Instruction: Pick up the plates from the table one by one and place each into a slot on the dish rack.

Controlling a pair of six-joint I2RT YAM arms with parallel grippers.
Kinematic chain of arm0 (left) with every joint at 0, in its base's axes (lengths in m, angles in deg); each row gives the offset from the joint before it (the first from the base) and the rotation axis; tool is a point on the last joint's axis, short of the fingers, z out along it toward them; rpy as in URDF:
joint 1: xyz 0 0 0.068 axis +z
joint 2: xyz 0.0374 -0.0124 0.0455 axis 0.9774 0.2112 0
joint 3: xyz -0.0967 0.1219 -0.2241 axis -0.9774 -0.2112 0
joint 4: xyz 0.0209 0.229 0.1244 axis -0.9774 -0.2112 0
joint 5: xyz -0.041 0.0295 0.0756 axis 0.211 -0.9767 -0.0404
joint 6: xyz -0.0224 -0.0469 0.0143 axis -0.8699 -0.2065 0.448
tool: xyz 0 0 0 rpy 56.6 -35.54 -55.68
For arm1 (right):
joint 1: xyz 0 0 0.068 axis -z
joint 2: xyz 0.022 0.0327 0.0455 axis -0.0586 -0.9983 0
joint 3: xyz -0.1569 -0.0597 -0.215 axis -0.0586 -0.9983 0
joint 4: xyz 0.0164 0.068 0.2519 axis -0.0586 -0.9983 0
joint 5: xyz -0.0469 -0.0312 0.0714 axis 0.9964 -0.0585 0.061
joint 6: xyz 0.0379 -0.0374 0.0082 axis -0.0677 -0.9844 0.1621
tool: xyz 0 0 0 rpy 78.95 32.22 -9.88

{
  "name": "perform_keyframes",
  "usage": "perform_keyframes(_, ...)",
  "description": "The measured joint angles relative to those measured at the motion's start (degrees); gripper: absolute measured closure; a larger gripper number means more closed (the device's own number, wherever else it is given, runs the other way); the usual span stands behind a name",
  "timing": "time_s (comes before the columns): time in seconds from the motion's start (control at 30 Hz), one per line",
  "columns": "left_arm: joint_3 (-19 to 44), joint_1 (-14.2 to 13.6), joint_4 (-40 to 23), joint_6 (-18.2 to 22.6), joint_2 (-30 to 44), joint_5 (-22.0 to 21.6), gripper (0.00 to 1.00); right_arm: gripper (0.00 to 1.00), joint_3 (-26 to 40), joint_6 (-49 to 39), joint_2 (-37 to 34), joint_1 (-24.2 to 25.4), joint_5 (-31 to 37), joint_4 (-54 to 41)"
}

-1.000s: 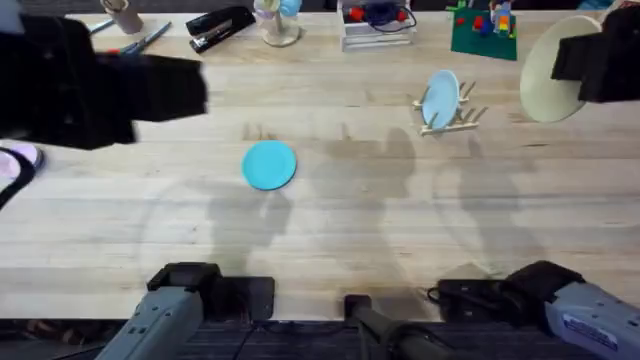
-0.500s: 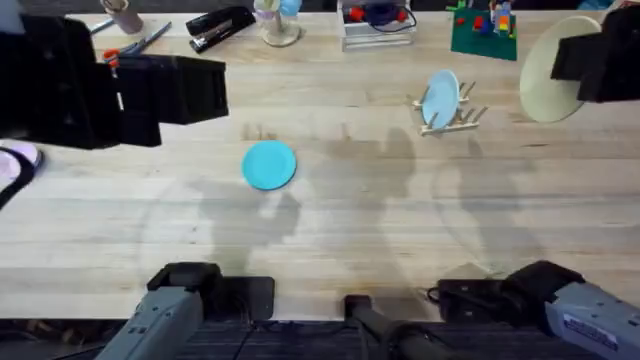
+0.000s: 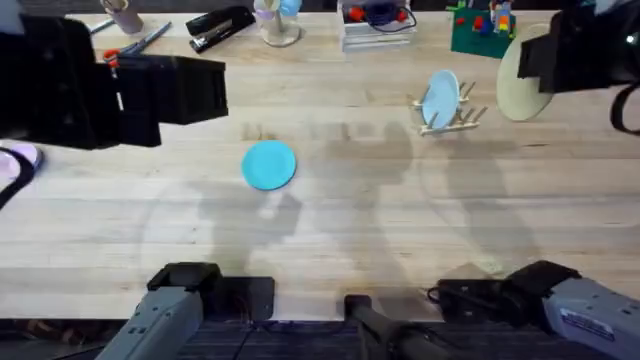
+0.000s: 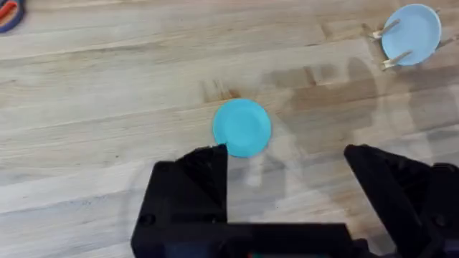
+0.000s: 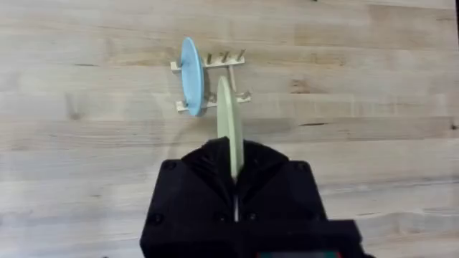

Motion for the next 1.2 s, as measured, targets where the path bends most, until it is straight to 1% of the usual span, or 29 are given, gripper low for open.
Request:
perform_keyframes(0.17,0.0,0.0,0.0,0.0,0.0,0.0,0.008,0.972,0.0,-0.8,0.0,1.3,-0.31,0.01)
perform_keyframes(0.47,0.0,0.0,0.0,0.0,0.0,0.0,0.008,0.972,0.0,-4.32,-0.93,6.87,-4.15,1.92)
perform_keyframes(0.73,0.0,0.0,0.0,0.0,0.0,0.0,0.008,0.972,0.0,-6.35,-5.31,7.31,-6.02,5.1)
perform_keyframes(0.9,0.0,0.0,0.0,0.0,0.0,0.0,0.008,0.972,0.0,-7.34,-8.21,8.68,-7.81,6.59)
perform_keyframes(1.07,0.0,0.0,-0.01,0.0,0.0,0.0,0.008,0.972,0.0,-7.89,-11.18,10.07,-8.21,7.62)
perform_keyframes(1.2,0.0,0.0,-0.01,0.0,0.0,0.0,0.008,0.972,-0.2,-8.32,-12.77,10.25,-8.37,9.36)
